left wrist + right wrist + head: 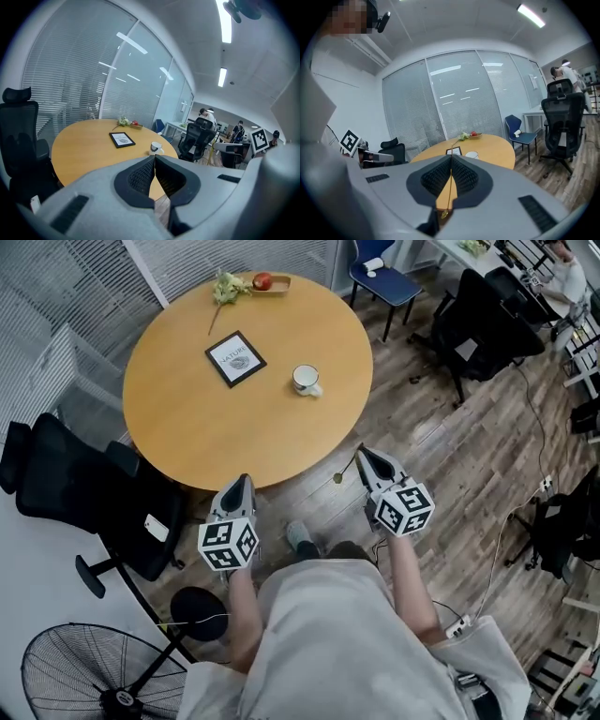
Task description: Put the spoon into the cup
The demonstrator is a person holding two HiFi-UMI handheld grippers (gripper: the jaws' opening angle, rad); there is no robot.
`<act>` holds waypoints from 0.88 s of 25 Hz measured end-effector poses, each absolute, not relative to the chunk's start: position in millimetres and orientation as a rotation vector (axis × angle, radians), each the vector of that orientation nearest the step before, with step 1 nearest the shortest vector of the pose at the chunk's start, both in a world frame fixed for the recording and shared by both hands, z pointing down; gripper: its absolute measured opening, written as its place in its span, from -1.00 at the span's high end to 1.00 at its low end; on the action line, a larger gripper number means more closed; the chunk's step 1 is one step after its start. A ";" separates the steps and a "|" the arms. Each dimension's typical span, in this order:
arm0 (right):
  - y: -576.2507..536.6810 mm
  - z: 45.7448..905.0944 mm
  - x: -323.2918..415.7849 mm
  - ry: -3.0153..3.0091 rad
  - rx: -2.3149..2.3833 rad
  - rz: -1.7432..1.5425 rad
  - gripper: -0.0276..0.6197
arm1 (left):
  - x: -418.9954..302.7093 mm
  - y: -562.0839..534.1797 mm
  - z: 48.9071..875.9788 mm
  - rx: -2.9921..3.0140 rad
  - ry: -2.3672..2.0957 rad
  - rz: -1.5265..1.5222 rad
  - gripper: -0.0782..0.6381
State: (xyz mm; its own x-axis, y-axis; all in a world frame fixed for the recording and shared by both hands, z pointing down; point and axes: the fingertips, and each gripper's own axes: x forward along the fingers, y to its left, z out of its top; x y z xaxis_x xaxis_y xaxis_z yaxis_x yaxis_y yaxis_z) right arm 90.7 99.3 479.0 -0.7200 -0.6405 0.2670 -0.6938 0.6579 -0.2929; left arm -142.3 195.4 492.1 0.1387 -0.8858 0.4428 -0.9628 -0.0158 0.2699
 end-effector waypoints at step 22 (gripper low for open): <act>61.2 480.1 65.8 -2.685 1.183 0.577 0.91 | -194.9 177.1 495.5 1.843 -1.845 0.102 0.76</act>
